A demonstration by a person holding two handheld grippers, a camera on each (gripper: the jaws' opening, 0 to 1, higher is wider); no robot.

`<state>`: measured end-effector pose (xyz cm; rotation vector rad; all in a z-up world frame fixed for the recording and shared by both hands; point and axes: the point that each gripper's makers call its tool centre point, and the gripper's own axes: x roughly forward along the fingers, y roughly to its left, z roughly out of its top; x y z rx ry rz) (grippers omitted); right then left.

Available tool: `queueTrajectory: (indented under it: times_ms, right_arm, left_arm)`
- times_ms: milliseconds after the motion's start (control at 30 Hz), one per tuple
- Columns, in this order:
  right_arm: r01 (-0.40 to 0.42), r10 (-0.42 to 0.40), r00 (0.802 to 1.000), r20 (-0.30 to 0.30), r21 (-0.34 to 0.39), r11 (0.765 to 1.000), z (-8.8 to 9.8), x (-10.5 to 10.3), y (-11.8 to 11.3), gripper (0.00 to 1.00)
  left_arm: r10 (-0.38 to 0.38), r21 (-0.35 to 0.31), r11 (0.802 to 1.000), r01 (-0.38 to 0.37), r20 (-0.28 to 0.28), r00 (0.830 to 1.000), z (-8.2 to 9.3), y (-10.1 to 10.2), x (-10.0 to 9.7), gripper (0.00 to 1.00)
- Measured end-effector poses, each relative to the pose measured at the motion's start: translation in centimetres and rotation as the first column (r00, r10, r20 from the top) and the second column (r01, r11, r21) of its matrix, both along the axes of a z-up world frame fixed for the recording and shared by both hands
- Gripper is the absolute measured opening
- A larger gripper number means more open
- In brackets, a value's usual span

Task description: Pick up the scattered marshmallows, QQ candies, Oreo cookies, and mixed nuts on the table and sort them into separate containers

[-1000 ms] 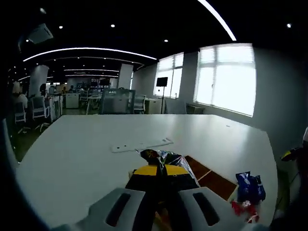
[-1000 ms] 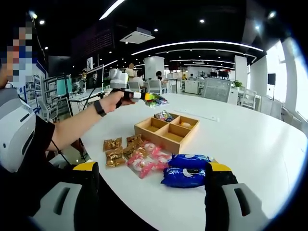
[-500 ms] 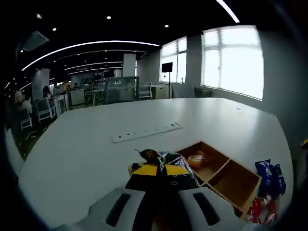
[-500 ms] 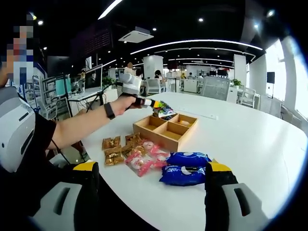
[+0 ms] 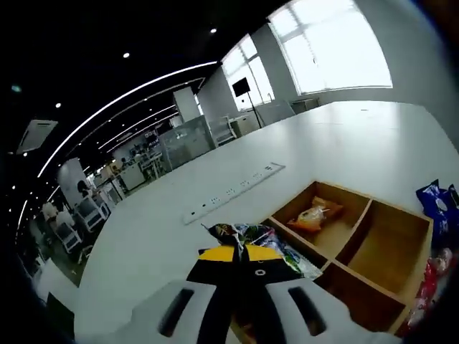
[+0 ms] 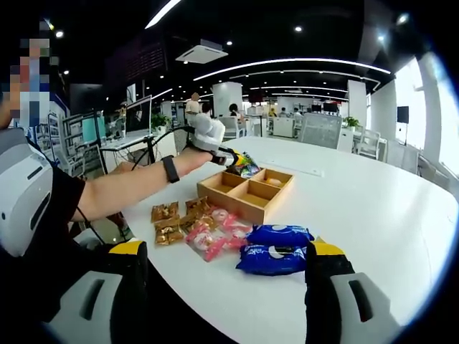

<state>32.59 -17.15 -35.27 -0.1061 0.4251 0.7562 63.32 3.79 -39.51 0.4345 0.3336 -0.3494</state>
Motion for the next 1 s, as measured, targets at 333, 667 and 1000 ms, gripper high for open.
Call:
queueTrajectory:
  times_ms: [333,667,1000]
  right_arm:
    - [-0.009,0.009,1.0,-0.006,0.004,1.0,-0.3,0.0,0.3,0.86]
    - [-0.009,0.009,1.0,-0.009,0.003,1.0,-0.3,-0.2,0.2,0.86]
    - [-0.014,0.014,1.0,-0.007,0.0,1.0,-0.2,-0.3,0.4,0.86]
  left_arm:
    - [-0.03,0.127,0.992,0.027,0.021,0.999,-1.1,-0.5,-1.1,0.07]
    - [-0.027,0.042,0.999,0.028,-0.013,1.0,-1.3,-0.4,-1.5,0.08]
    - [-0.028,0.044,0.999,0.028,-0.012,1.0,-1.3,-0.2,-1.2,0.12]
